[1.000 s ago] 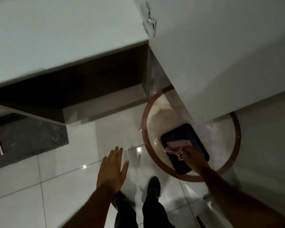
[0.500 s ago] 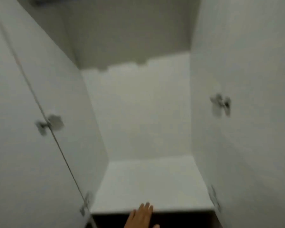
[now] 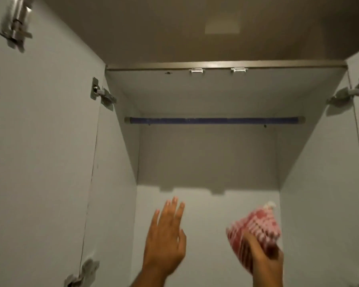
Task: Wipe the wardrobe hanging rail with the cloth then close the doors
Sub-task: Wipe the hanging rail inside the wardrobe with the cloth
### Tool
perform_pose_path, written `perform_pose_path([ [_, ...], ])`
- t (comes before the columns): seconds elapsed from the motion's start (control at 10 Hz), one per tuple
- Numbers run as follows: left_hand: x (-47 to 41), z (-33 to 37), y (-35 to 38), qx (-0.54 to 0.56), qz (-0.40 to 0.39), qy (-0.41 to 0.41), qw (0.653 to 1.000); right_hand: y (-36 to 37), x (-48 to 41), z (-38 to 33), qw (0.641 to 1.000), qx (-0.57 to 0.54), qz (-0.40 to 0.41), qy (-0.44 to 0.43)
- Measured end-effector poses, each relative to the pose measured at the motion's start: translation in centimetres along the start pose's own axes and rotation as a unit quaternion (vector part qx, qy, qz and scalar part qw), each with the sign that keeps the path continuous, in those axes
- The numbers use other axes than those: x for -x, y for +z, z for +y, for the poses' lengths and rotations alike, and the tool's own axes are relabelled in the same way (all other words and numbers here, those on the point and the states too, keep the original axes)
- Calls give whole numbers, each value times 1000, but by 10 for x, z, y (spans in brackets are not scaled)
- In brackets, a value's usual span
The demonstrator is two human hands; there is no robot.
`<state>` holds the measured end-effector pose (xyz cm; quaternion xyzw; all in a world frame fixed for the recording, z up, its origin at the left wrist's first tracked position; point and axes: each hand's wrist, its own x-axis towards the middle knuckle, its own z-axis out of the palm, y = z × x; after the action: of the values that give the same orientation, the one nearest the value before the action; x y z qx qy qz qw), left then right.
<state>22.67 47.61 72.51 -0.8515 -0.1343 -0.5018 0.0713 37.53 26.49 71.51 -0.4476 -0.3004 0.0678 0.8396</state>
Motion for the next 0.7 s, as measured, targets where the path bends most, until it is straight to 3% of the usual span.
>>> perform_pose_path([
  [0.1, -64, -44, -20, -34, 66, -38, 997, 71, -49, -50, 986, 17, 101, -134],
  [0.2, -133, -83, -43, -82, 99, -62, 990, 123, -101, -103, 963, 80, 108, -232],
  [0.3, -176, -106, -57, -108, 99, -73, 987, 162, -148, -134, 910, 166, 113, -363],
  [0.4, -209, -115, -68, -120, 119, -72, 983, 187, -192, -151, 778, 375, 77, -498],
  [0.5, -235, -121, -86, -149, 129, -86, 977, 203, -229, -161, 630, 532, 30, -565],
  [0.6, -248, -135, -97, -175, 135, -97, 970, 222, -247, -162, 569, 624, -24, -536],
  [0.7, -249, -155, -101, -176, 129, -120, 969, 239, -267, -155, 585, 657, -103, -465],
])
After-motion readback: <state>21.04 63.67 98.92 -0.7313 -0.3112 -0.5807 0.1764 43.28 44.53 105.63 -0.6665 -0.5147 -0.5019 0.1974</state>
